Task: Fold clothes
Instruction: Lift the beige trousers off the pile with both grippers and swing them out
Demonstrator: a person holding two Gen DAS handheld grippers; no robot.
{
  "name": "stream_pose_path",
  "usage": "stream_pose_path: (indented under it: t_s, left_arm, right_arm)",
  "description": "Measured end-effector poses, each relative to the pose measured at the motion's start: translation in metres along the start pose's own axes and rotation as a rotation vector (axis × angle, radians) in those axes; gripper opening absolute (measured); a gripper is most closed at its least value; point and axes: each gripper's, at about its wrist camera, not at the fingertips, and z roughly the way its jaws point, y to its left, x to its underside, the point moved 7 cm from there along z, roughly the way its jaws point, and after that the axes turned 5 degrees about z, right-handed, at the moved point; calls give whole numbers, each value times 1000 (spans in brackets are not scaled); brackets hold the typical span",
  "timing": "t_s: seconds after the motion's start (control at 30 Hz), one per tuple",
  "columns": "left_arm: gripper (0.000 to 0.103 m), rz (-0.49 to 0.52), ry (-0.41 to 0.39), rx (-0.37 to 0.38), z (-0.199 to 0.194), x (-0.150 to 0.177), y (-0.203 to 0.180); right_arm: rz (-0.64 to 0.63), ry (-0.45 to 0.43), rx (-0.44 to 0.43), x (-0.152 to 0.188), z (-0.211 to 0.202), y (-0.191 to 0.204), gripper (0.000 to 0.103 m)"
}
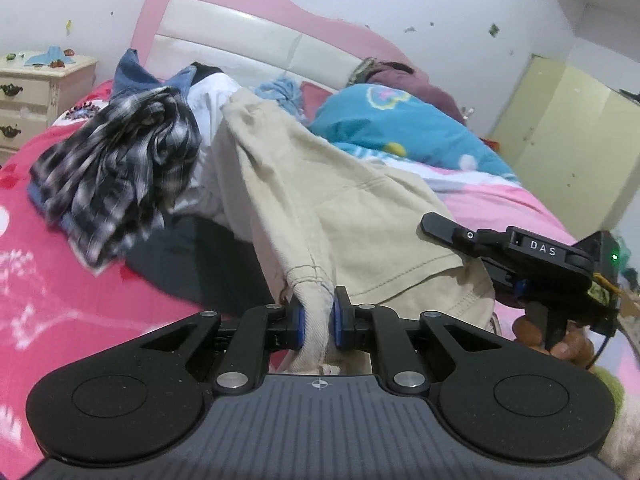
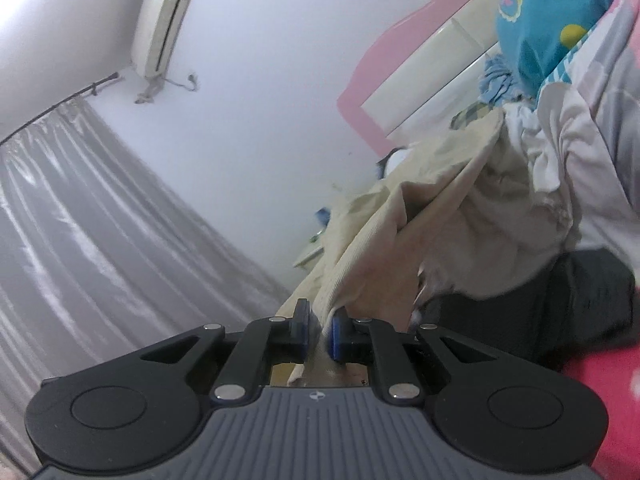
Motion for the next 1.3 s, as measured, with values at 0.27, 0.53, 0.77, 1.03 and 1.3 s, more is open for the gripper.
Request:
stream_pose_path:
  t_s: [0.27, 0.53, 0.77, 1.03, 1.3]
  left_arm:
    - [11, -116, 152, 50, -94, 70, -12]
    - [12, -226, 234, -30, -113, 102, 28]
    - [34, -241, 274, -289, -74, 99, 130]
    - [63, -250, 233, -423, -94, 98, 174]
    - [66, -165, 286, -373, -82, 120, 153]
  right_arm:
    - [10, 216, -7, 79, -58, 64, 13]
    - [183, 384, 2, 137, -42, 65, 13]
    - [327, 478, 23, 147, 77, 23, 16]
    - [698, 647, 124, 183, 211, -26, 38]
    - [630, 617, 144, 183, 204, -36, 42]
